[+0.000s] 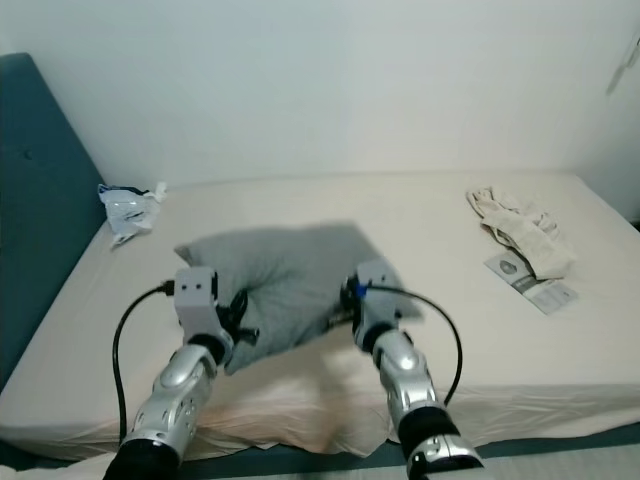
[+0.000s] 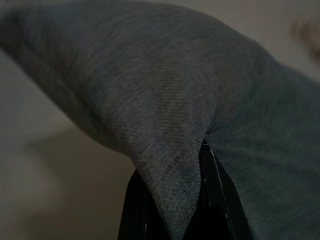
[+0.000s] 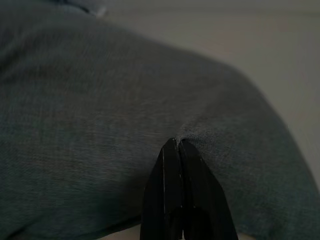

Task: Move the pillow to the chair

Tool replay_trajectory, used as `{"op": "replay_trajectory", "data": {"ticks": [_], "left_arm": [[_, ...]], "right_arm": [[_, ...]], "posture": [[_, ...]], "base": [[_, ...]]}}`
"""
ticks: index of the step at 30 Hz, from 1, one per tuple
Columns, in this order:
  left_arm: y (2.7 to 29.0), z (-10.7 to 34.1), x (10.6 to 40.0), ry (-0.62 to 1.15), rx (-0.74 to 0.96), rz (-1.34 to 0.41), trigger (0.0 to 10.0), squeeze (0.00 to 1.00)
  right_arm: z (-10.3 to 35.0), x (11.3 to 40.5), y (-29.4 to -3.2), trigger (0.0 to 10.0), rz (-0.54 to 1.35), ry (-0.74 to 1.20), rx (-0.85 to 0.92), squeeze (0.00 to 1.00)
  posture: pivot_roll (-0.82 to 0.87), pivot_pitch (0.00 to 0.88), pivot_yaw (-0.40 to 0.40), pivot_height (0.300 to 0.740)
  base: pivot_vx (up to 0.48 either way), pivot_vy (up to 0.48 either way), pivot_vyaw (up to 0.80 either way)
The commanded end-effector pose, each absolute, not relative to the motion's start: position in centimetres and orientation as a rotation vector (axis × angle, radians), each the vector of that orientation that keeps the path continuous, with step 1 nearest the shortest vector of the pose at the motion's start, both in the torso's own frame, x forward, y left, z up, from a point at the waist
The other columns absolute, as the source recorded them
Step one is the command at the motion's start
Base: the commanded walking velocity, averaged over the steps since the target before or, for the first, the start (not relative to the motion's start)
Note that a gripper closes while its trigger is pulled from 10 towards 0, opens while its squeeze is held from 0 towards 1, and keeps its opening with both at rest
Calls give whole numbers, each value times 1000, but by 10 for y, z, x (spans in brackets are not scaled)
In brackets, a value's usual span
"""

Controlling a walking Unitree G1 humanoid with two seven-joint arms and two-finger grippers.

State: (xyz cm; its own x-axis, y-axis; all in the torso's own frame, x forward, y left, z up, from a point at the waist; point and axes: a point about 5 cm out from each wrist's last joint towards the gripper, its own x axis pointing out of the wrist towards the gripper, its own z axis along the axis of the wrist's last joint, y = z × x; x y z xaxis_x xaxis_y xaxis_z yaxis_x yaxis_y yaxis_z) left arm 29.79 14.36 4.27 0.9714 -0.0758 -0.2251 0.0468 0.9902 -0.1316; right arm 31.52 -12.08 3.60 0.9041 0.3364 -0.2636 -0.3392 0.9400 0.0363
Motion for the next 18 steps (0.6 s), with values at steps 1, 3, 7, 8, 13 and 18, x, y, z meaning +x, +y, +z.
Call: {"op": "replay_trajectory", "data": {"ticks": [1,3,7,8,13,18], "left_arm": [[157,37,294,255,-89,-34,10000,0],[159,30,288,273,-81,-51,10000,0],[156,28,287,272,-91,-67,10000,0],[155,27,286,273,-95,-72,10000,0],[152,24,285,287,-119,-76,10000,0],[152,24,285,280,-117,-71,10000,0]], "right_arm": [[37,315,-126,10000,324,243,-38,0],[34,312,-127,10000,331,243,-47,0],[33,312,-129,10000,327,250,-38,0],[33,311,-129,10000,325,254,-36,0],[32,311,-129,10000,324,260,-33,0],[31,311,-129,10000,321,260,-24,0]], "posture": [[34,32,-15,740],[33,32,-14,740],[33,36,-17,740],[32,40,-18,740],[34,49,-21,740],[35,55,-20,740]], "base": [[0,0,0],[0,0,0],[0,0,0],[0,0,0],[0,0,0],[0,0,0]]}}
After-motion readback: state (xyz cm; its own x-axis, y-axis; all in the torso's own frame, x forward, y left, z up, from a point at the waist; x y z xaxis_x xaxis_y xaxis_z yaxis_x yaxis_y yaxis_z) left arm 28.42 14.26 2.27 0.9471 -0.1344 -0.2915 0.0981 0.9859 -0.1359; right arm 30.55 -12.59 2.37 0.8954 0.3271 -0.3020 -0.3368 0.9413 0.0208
